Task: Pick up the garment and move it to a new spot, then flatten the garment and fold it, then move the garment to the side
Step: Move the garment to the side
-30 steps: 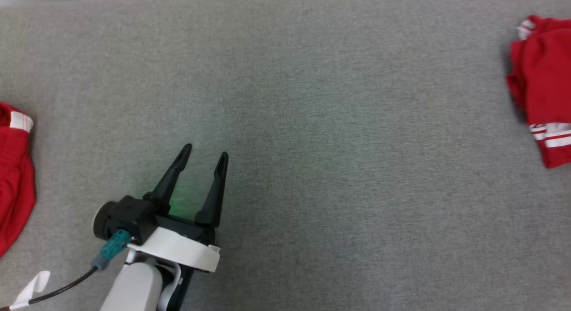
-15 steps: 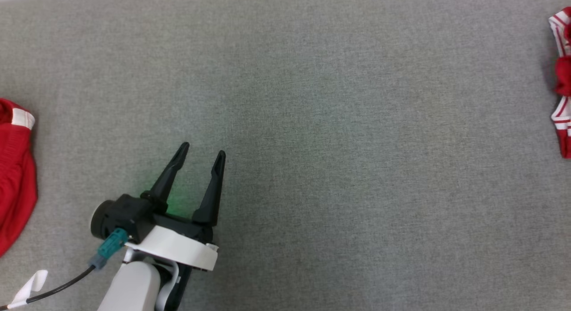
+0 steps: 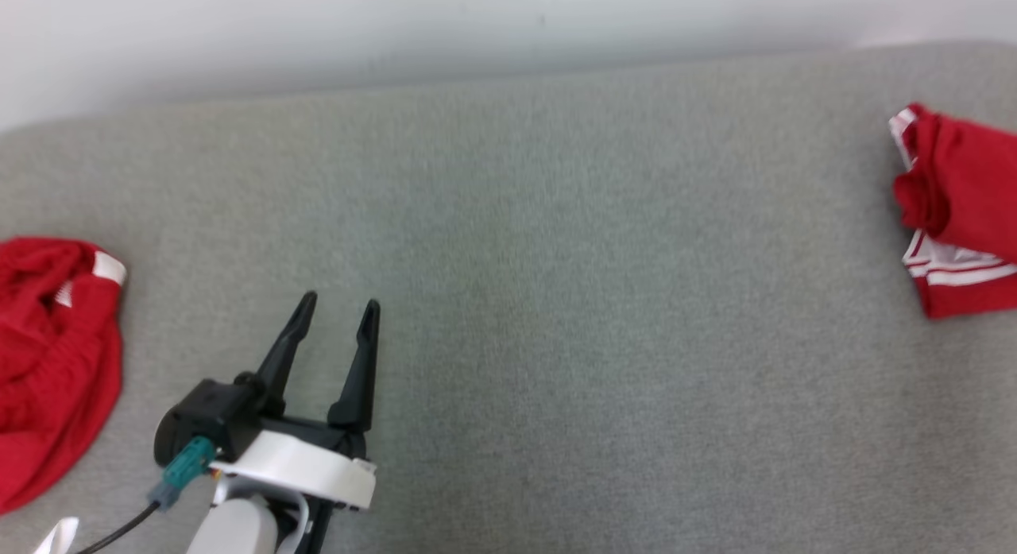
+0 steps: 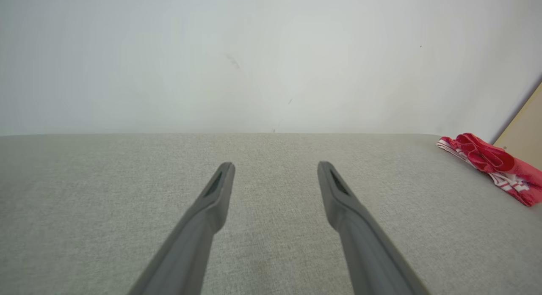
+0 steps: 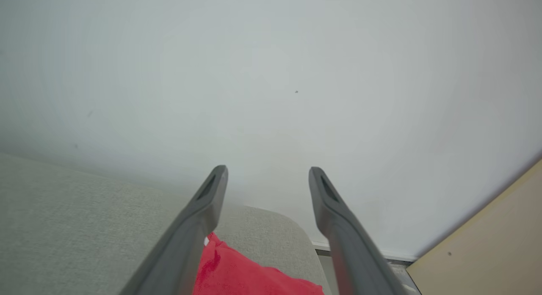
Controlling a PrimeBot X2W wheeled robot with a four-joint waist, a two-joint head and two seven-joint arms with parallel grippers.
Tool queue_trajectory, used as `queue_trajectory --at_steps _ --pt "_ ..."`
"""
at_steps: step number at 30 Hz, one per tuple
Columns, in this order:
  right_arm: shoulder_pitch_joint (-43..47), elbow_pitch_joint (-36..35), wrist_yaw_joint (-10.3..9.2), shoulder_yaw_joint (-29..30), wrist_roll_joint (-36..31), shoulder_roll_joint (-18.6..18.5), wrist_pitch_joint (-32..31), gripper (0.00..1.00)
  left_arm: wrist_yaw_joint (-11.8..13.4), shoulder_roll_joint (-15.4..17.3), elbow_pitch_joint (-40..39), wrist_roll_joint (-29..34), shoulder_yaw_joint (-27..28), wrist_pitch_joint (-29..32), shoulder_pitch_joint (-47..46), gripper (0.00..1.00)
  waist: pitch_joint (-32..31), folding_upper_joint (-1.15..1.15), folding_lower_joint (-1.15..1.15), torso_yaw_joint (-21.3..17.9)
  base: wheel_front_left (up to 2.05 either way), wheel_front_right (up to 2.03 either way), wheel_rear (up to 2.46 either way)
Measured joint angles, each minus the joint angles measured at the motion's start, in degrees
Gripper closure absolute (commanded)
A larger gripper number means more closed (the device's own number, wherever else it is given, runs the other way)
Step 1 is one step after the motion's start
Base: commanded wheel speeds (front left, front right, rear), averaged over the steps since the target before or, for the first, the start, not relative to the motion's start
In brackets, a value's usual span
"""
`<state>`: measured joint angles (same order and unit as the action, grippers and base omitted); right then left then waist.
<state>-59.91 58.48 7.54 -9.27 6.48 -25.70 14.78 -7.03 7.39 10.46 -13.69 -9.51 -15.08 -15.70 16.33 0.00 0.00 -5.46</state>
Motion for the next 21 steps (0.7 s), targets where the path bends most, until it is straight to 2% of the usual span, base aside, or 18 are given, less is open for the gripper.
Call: queue_trajectory --at_steps 7,12,17,19,21 --pt "8.36 -11.18 0.0 -4.38 8.22 1.77 0.11 0.0 0.8 -0.54 1.02 -0.47 3.42 0.0 3.48 0.0 -7.66 0.0 0.0 0.41 0.0 0.0 0.0" --pt "16.56 -22.05 0.0 -5.24 17.67 1.56 -2.45 0.0 1.29 -0.81 1.52 -0.56 5.14 0.0 5.53 0.0 -12.61 0.0 -0.01 1.04 0.0 0.0 0.0" --pt "26.13 -32.06 0.0 -2.6 20.13 0.89 -3.71 0.0 1.56 -1.47 1.1 -0.54 6.23 0.0 7.42 0.0 -16.04 0.0 -0.01 1.85 0.0 0.0 0.0" --pt "32.67 -38.62 0.0 -1.2 19.97 2.4 -3.2 0.0 2.03 -1.64 0.48 -0.44 7.32 -0.01 8.69 0.0 -17.41 0.0 -0.01 2.42 0.0 0.0 0.0" --pt "34.69 -40.27 0.0 -0.71 19.92 3.08 -3.1 0.0 2.03 -1.75 0.29 -0.43 7.56 0.0 9.17 0.0 -17.78 0.0 -0.01 2.56 0.0 0.0 0.0"
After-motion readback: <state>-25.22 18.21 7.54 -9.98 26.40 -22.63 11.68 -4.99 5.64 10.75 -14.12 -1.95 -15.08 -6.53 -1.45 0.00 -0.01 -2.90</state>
